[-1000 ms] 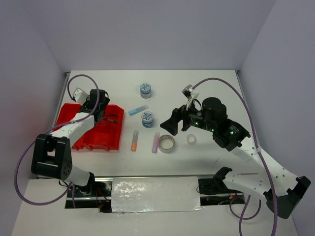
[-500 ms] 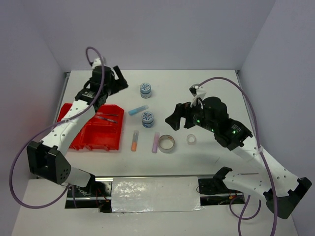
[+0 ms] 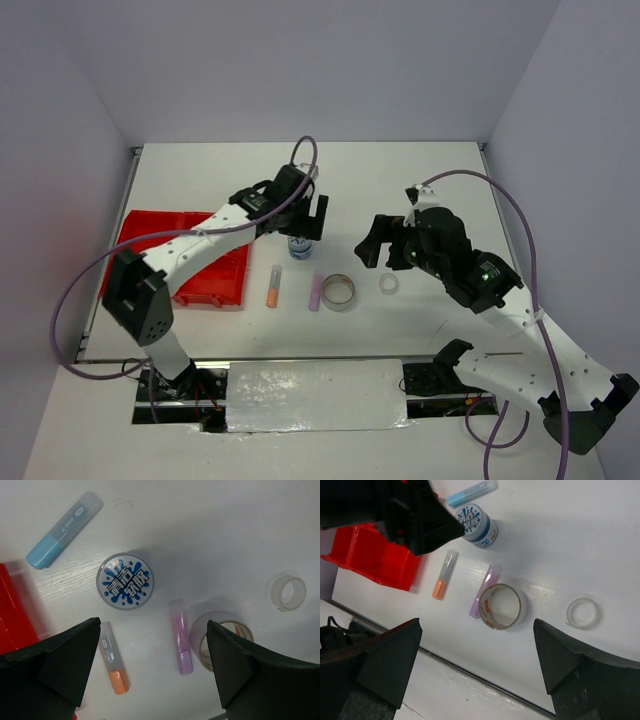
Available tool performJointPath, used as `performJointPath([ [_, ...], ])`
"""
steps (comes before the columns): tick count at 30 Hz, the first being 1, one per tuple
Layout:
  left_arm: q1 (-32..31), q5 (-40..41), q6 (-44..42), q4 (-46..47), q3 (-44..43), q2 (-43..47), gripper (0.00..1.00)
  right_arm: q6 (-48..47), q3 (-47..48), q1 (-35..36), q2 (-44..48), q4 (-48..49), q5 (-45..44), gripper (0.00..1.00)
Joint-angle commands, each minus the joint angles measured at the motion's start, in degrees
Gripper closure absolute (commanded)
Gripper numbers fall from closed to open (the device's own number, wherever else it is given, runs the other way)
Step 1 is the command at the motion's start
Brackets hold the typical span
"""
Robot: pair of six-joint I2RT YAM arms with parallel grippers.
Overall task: Sort the stationery into containers
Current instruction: Pick up the stationery from the center of the board.
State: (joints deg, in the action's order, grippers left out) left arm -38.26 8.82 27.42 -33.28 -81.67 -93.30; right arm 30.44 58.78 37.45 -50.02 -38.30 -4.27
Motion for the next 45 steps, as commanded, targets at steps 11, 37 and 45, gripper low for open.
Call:
performJointPath([
  [11, 0.4, 8.2, -1.1, -1.6, -8.4, -17.1, 0.01, -2.3, 0.4, -0.4, 4.6, -2.7, 2.2, 0.00],
  [37, 2.4, 1.1, 1.6, -3.5, -10.6, -15.0, 1.00, -2.0, 0.5, -0.4, 5.5, -2.5, 3.4, 0.00],
  [45, 10.1, 4.3, 9.8, -15.7, -17.0, -5.2, 1.00, -1.3, 0.1, -0.5, 5.1, -0.5, 4.0, 0.00],
])
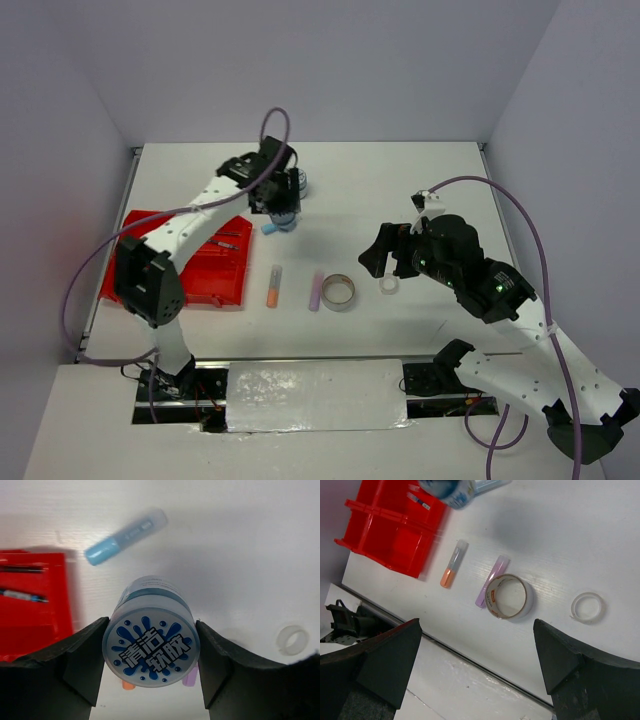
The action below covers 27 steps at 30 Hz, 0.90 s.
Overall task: Sort the stationery into containers
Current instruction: Pick up the stationery from the center of the board, then place the stationery in the storage box.
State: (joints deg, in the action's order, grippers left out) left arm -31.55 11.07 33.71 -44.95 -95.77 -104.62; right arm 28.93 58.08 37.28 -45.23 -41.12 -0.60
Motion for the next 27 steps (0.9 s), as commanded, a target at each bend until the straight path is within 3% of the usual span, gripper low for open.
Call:
performJointPath([
  [1, 4.9, 2.0, 3.5, -4.4, -2.9, 7.6, 1.00, 0.2, 0.8, -0.3, 0.3, 2.6, 0.3, 0.00],
  [13, 15.3, 0.9, 0.5, -10.3, 2.9, 16.4, 1.00, -0.7, 3.2, -0.4, -0.6, 1.3, -0.5, 0.00],
  [27, 24.3, -0.8, -4.5, -12.6, 5.3, 20.2, 1.00, -1.5, 4.0, -0.4, -0.9, 0.5, -0.5, 0.00],
])
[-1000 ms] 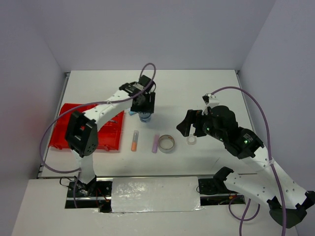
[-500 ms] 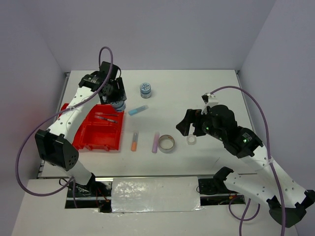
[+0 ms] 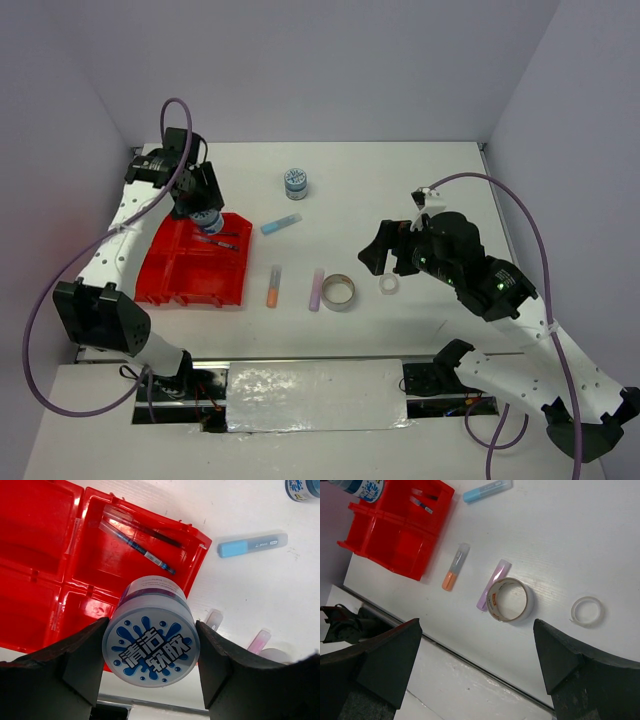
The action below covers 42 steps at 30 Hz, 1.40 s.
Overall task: Sort the stationery into containers
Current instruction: Place the stationery in the storage box.
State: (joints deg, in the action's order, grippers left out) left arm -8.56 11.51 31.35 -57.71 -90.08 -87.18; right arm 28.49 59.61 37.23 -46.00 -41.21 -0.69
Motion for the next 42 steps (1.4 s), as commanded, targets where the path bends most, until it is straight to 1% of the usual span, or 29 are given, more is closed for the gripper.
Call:
performJointPath([
  [1, 2.3, -1.4, -2.5, 0.0, -0.4, 3.0, 1.00, -1.2, 2.5, -0.3, -0.3, 0.6, -0.4, 0.00],
  [9, 7.6, -4.0, -4.7, 0.2, 0.1, 4.9, 1.00, -1.1, 2.4, -0.4, -1.1, 1.9, 0.4, 0.00],
  [18, 8.4, -5.2, -5.7, 0.6, 1.1, 5.4, 1.00, -0.7, 2.3, -0.2, -2.0, 3.2, 0.4, 0.00],
  [21, 8.3, -5.3, -5.7, 0.4, 1.0, 5.4, 1.00, -0.5, 2.1, -0.3, -2.2, 3.3, 1.7, 0.00],
  [23, 9.7, -5.4, -5.8, 0.4, 0.9, 5.4, 1.00, -0.5, 1.9, -0.2, -2.1, 3.5, 1.8, 0.00],
  [35, 10.8, -5.3, -5.6, 0.4, 0.9, 5.7, 1.00, -0.5, 1.6, -0.3, -2.3, 4.0, 2.2, 0.00],
  [42, 13.2, -5.0, -4.8, -0.1, 0.1, 5.7, 1.00, -1.2, 2.2, -0.2, -2.6, 3.9, 2.1, 0.00],
])
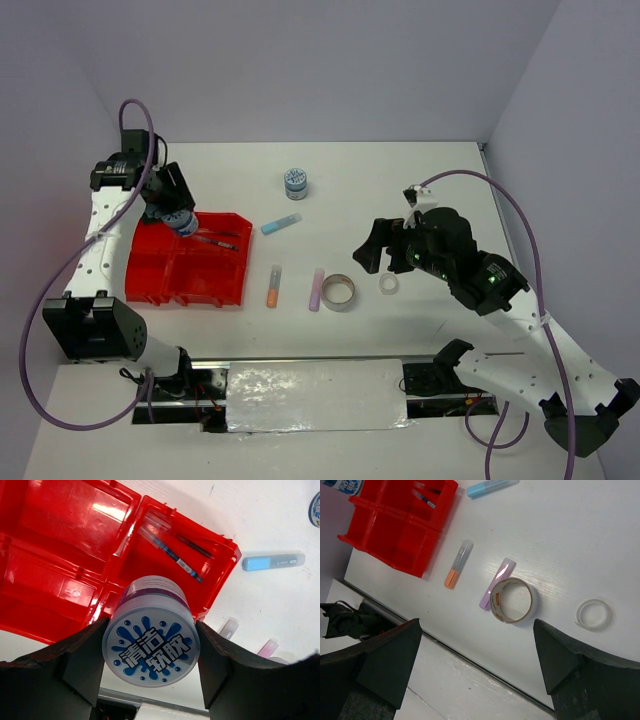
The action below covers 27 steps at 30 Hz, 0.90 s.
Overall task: Sort the stationery into containers
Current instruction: Place the stationery in the storage box.
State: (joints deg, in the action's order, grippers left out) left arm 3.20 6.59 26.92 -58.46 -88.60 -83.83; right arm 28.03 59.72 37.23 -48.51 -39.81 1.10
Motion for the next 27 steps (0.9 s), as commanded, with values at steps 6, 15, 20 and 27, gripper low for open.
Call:
performJointPath([
  [6, 7.3, 0.3, 1.8, 0.2, -4.9, 0.3, 1.00, -1.1, 1.4, -0.3, 0.4, 2.8, 0.7, 0.00],
  [15, 20.3, 1.9, 6.0, 3.4, -11.2, -9.3, 1.00, -3.7, 1.9, -0.4, -1.9, 3.4, 2.3, 0.00],
  [20, 21.1, -2.7, 8.1, 9.8, -8.1, -14.0, 1.00, -5.5, 3.0, -0.8, -4.0, 3.7, 3.3, 0.00],
  [27, 21.2, -0.6, 9.2, 14.0, -5.3, -17.6, 1.00, -7.4, 4.0, -1.6, -5.5, 3.9, 4.4, 0.00],
])
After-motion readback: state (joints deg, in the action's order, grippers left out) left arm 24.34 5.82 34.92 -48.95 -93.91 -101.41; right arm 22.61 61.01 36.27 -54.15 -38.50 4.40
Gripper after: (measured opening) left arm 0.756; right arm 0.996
